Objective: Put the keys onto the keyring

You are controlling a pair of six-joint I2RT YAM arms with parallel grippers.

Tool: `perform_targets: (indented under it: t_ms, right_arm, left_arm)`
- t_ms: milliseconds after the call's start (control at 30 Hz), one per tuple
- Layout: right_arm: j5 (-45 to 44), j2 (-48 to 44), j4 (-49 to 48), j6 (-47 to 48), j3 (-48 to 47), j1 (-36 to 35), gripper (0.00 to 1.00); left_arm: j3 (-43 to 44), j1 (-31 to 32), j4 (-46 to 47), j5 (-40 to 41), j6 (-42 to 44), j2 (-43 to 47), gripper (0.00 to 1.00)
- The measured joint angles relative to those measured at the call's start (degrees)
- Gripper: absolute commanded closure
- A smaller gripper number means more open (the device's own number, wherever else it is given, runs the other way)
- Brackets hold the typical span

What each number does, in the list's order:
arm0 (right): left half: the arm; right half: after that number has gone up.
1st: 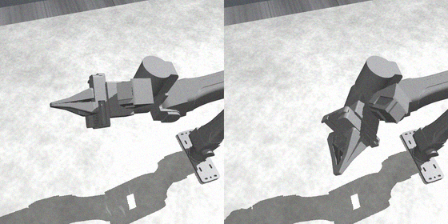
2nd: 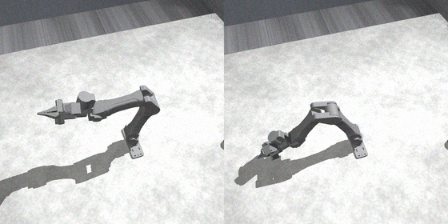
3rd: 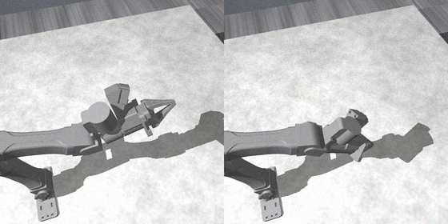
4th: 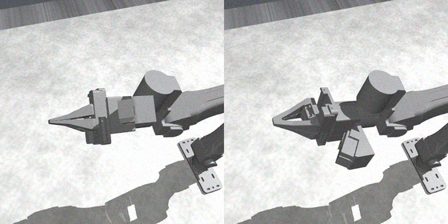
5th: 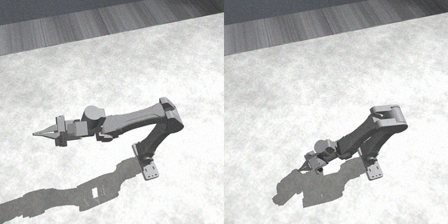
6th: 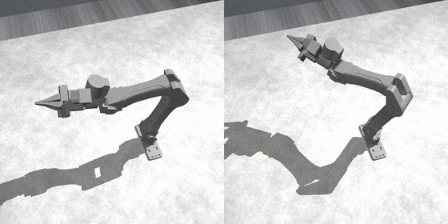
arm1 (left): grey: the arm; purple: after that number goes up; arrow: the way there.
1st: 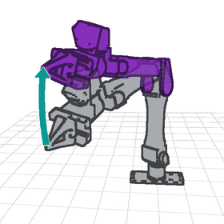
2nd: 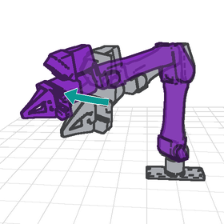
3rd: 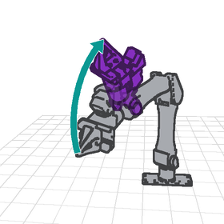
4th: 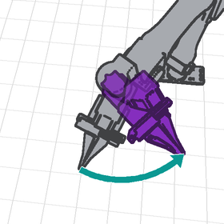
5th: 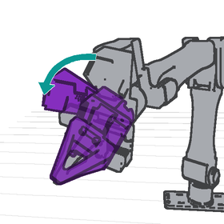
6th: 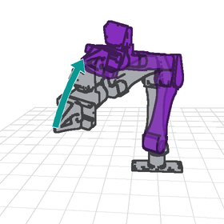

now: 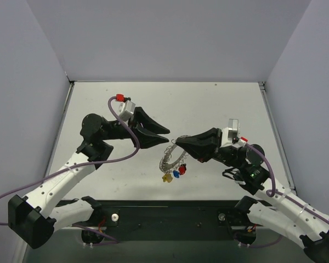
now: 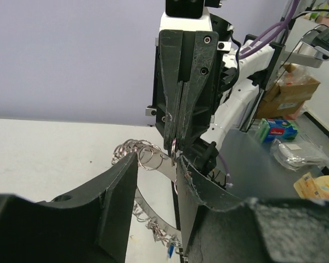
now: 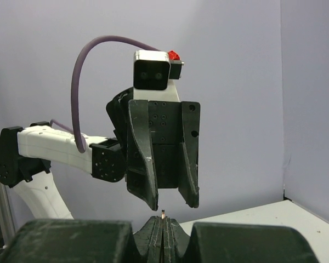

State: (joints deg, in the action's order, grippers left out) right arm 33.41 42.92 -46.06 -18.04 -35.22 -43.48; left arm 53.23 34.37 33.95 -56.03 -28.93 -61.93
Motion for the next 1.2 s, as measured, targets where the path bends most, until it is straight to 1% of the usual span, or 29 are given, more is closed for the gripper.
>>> perform_targets:
  t_ms: [100, 467, 500, 533, 633, 667, 700, 867, 900, 967, 1000, 1033, 1067, 1133, 1167, 1200]
  right_arm:
    - [0.02, 0.00, -1.29, -0.04, 0.00, 0.00, 1.00]
    - [0.04, 0.85, -2.67, -0.15, 0.00, 0.00, 1.00]
    - [0.04, 0.98, -2.67, -0.15, 0.00, 0.00, 1.00]
    - [0.11, 1.11, -2.73, -0.15, 0.00, 0.00, 1.00]
    - [0.46, 1.49, -3.02, -0.17, 0.00, 0.00, 1.00]
    - [0.59, 1.57, -3.04, -0.24, 0.00, 0.00, 1.00]
    - [0.66, 1.60, -3.06, -0.22, 0.00, 0.00, 1.00]
    - [0.85, 1.60, -3.04, -0.26, 0.00, 0.33, 1.00]
    - [0.83, 1.60, -3.02, -0.26, 0.00, 0.37, 0.97]
    - [0.72, 1.60, -2.69, -0.15, 0.00, 0.52, 0.89]
    - [0.68, 1.57, -1.79, -0.02, -0.24, 0.66, 0.81]
    - [0.68, 1.57, -0.07, 0.33, -1.03, 0.72, 0.77]
    - [0.72, 1.57, 2.62, 0.76, -2.25, 0.74, 0.67]
    - [1.07, 1.60, 9.09, 2.47, -5.64, 0.74, 0.54]
    - [1.16, 1.60, 10.86, 2.97, -6.80, 0.74, 0.48]
    - [1.55, 1.44, 13.09, 3.91, -8.28, 0.74, 0.36]
  left_arm:
    - [0.70, 0.04, 0.22, -1.62, -0.96, -0.92, 0.60]
    - [2.43, 2.10, -0.52, -4.11, -0.87, -2.91, 0.60]
    - [2.62, 2.29, -0.79, -4.09, -0.66, -3.02, 0.62]
    - [2.78, 2.40, -1.03, -4.13, -0.44, -3.13, 0.69]
    - [3.23, 2.67, -1.46, -4.09, -0.04, -3.50, 0.82]
    - [3.28, 2.69, -1.68, -4.07, 0.24, -3.58, 0.98]
    - [3.28, 2.71, -2.01, -4.07, 0.52, -3.63, 1.00]
    - [4.50, 2.71, -5.64, -3.63, 2.93, -3.80, 1.00]
    - [4.94, 2.71, -6.82, -3.54, 3.78, -3.78, 1.00]
    - [6.10, 2.80, -10.58, -2.86, 6.03, -3.63, 1.00]
    - [6.95, 2.86, -13.03, -2.49, 7.52, -3.54, 1.00]
    - [7.82, 2.99, -16.00, -1.81, 9.05, -3.48, 1.00]
    - [8.85, 3.06, -19.21, -0.98, 10.95, -3.48, 1.00]
    - [11.74, 3.19, -26.58, 0.96, 14.93, -3.52, 1.00]
    - [13.42, 3.26, -30.60, 2.25, 17.18, -3.56, 1.00]
    - [14.86, 3.32, -33.94, 3.48, 19.21, -3.56, 1.00]
